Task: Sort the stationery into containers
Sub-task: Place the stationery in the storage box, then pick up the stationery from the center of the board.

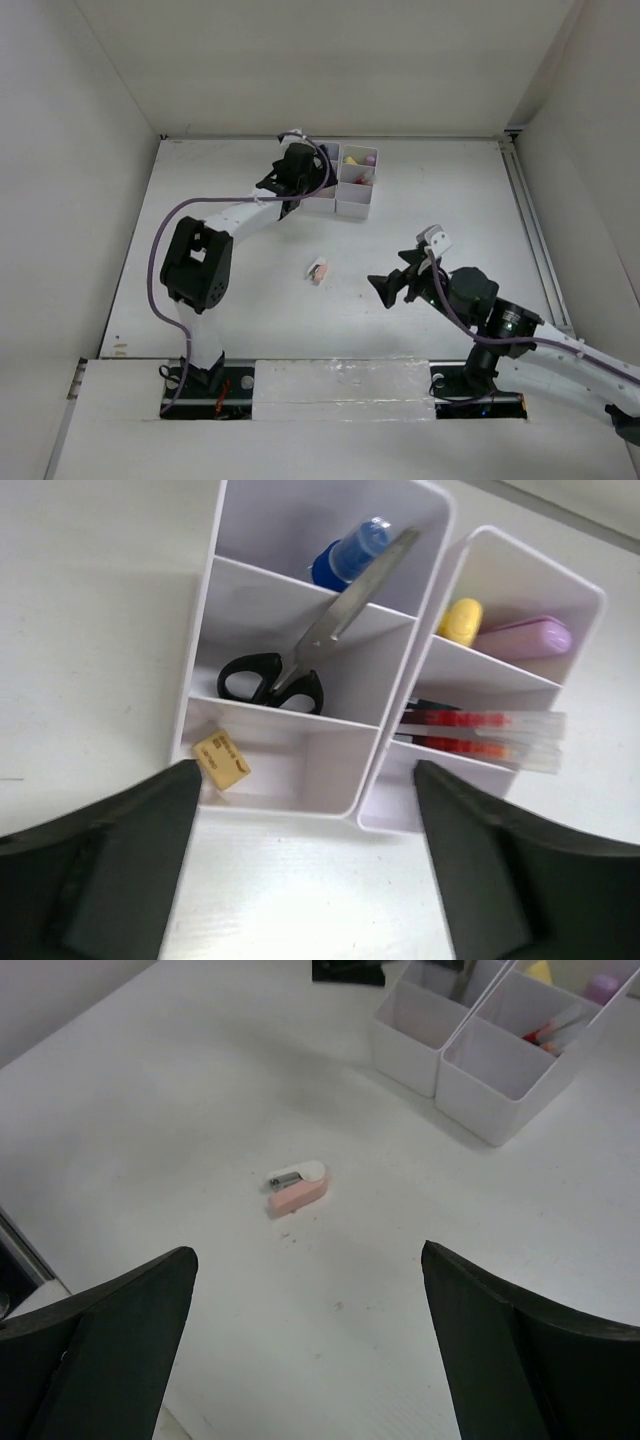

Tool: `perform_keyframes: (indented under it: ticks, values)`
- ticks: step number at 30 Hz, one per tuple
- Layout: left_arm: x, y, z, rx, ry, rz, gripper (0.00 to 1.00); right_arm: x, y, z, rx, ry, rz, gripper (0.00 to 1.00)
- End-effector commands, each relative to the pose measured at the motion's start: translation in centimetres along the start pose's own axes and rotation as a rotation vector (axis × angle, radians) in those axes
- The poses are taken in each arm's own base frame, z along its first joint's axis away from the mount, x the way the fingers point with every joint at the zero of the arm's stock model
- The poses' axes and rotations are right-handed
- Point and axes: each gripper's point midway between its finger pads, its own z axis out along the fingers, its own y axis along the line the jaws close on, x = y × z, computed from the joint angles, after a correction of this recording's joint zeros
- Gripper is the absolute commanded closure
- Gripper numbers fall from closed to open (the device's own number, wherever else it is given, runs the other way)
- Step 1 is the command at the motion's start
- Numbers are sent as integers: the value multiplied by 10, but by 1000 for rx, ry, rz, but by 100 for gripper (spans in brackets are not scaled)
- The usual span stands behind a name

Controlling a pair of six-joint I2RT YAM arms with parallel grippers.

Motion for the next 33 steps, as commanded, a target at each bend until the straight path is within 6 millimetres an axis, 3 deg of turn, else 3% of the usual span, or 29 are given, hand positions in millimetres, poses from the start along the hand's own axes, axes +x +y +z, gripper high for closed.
perform_keyframes:
  ticks: [1,3,5,6,8,10,11,12,13,15,17,19,20,22,26,29,33]
  values:
    - [-47,-24,-49,86,-87,-35,12,6,16,13,-60,36,-23,0]
    - [-64,-25,-73,86,-125,-43,0,14,19,22,-54,71,-13,0]
    - [-62,-14,-86,25,-121,-45,0,27,17,36,7,128,53,0]
    - [-71,-13,-101,17,-139,-67,0,35,10,41,62,147,80,0]
    - [-61,5,-113,-50,-112,-85,0,52,13,57,122,207,171,0]
    - [-67,14,-137,-72,-143,-115,0,67,8,65,235,248,233,0]
    - [-54,25,-140,-88,-124,-108,0,60,12,73,266,241,268,0]
    - [-53,30,-147,-92,-134,-120,0,86,12,78,350,311,318,0]
    - [-59,29,-164,-70,-161,-130,0,87,10,84,405,300,335,0]
    - [-44,49,-175,-121,-139,-135,0,96,26,105,457,318,384,0]
    - [-46,55,-196,-115,-160,-160,0,102,37,115,489,339,366,0]
    - [-30,63,-204,-115,-125,-165,0,104,52,137,538,327,392,0]
    - [-32,63,-216,-95,-134,-171,0,110,50,139,577,344,373,0]
    - [-21,71,-224,-104,-110,-173,0,121,63,157,620,365,417,0]
    - [-19,76,-243,-86,-116,-169,0,147,59,163,704,413,391,0]
    - [-15,81,-250,-84,-118,-159,0,152,66,177,705,388,442,0]
    - [-10,87,-253,-90,-112,-137,0,159,54,174,790,389,439,0]
